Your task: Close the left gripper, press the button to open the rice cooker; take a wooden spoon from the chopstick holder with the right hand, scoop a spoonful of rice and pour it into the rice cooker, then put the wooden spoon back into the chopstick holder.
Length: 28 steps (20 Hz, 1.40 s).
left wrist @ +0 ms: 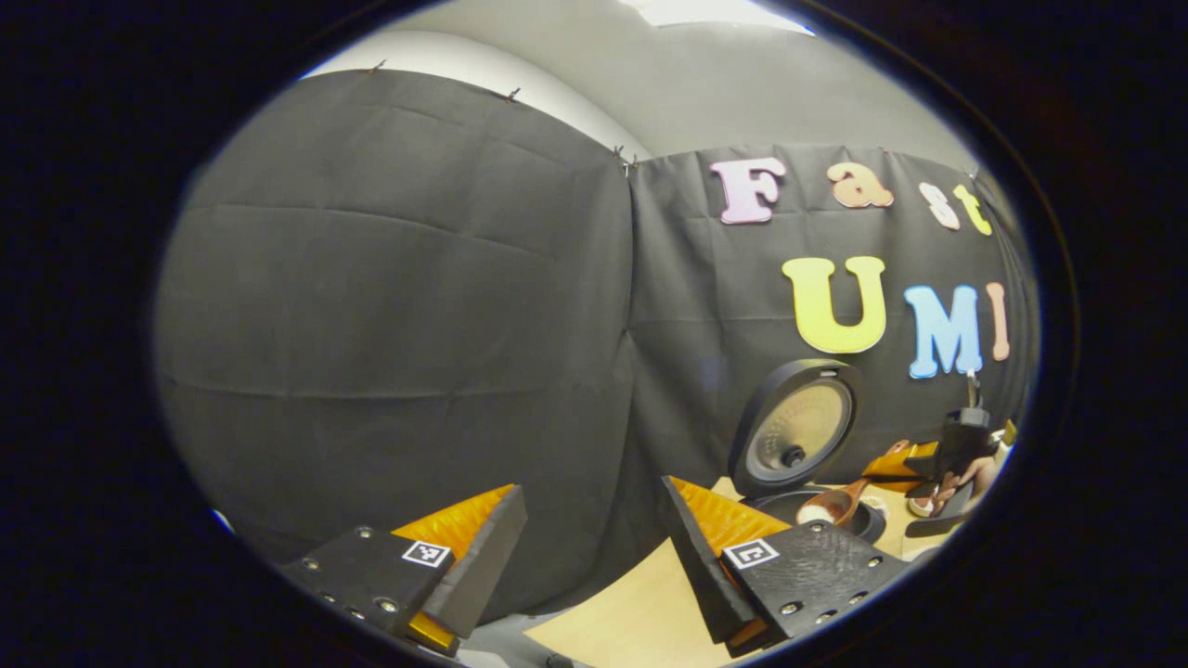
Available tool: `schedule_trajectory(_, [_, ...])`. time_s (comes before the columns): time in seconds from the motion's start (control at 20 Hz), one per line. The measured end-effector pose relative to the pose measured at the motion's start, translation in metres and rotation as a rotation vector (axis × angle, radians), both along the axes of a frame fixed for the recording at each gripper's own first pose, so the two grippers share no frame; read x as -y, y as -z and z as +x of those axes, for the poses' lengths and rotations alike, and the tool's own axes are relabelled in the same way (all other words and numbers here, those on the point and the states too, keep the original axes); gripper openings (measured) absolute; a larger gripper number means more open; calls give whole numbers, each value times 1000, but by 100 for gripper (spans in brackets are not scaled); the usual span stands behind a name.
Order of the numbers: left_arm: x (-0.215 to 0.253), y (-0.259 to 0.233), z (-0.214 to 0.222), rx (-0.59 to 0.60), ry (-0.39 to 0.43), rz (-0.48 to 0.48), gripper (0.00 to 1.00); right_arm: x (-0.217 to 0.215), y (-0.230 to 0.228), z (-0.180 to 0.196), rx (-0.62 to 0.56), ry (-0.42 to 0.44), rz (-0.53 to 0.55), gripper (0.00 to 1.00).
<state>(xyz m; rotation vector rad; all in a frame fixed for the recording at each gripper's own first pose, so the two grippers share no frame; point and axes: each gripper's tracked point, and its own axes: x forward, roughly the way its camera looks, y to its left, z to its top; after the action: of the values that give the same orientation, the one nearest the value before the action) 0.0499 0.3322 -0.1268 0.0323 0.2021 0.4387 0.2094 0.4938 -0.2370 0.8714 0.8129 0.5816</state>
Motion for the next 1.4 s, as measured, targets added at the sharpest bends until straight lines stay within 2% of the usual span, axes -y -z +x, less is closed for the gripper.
schedule_trajectory(0.05, [-3, -1, -2, -2, -5, 0, 86, -4, 2, -1, 18, -13, -22, 9])
schedule_trajectory(0.1, [-5, 0, -4, -2, -11, -1, 91, -8, 4, -1, 42, -25, -50, 9])
schedule_trajectory(0.25, [-11, 1, -10, -1, -26, -2, 91, -14, 11, 1, 125, -65, -148, 9])
schedule_trajectory(0.3, [-12, 1, -11, -3, -31, -2, 86, -16, 13, -1, 154, -79, -179, 9])
schedule_trajectory(0.4, [-14, 3, -14, -7, -38, -5, 86, -18, 14, 0, 207, -104, -232, 9])
schedule_trajectory(0.45, [-15, 3, -14, -7, -40, -6, 91, -19, 15, 1, 230, -115, -255, 9])
schedule_trajectory(0.65, [-14, 3, -13, -8, -42, -5, 91, -26, 17, 0, 293, -151, -322, 9])
schedule_trajectory(0.7, [-14, 5, -13, -9, -42, -4, 86, -26, 17, 0, 305, -156, -336, 9])
schedule_trajectory(0.75, [-13, 5, -12, -9, -43, -5, 86, -25, 16, 1, 318, -159, -351, 9])
schedule_trajectory(0.8, [-13, 6, -11, -10, -44, -6, 91, -26, 16, 1, 333, -164, -364, 9])
schedule_trajectory(0.95, [-12, 7, -11, -10, -43, -10, 90, -24, 15, 3, 377, -176, -401, 9])
schedule_trajectory(1.0, [-13, 6, -10, -11, -44, -7, 86, -23, 14, 4, 397, -180, -418, 9])
schedule_trajectory(1.05, [-12, 9, -10, -11, -45, -7, 86, -23, 13, 6, 420, -183, -440, 9])
schedule_trajectory(1.1, [-13, 9, -11, -11, -45, -10, 91, -22, 12, 7, 448, -191, -465, 9])
schedule_trajectory(1.25, [-13, 9, -10, -12, -44, -9, 91, -23, 11, 10, 552, -219, -553, 9])
schedule_trajectory(1.35, [-12, 10, -9, -12, -42, -9, 90, -23, 10, 11, 628, -243, -622, 5])
schedule_trajectory(1.4, [-12, 10, -8, -11, -42, -9, 90, -22, 8, 12, 666, -250, -662, 9])
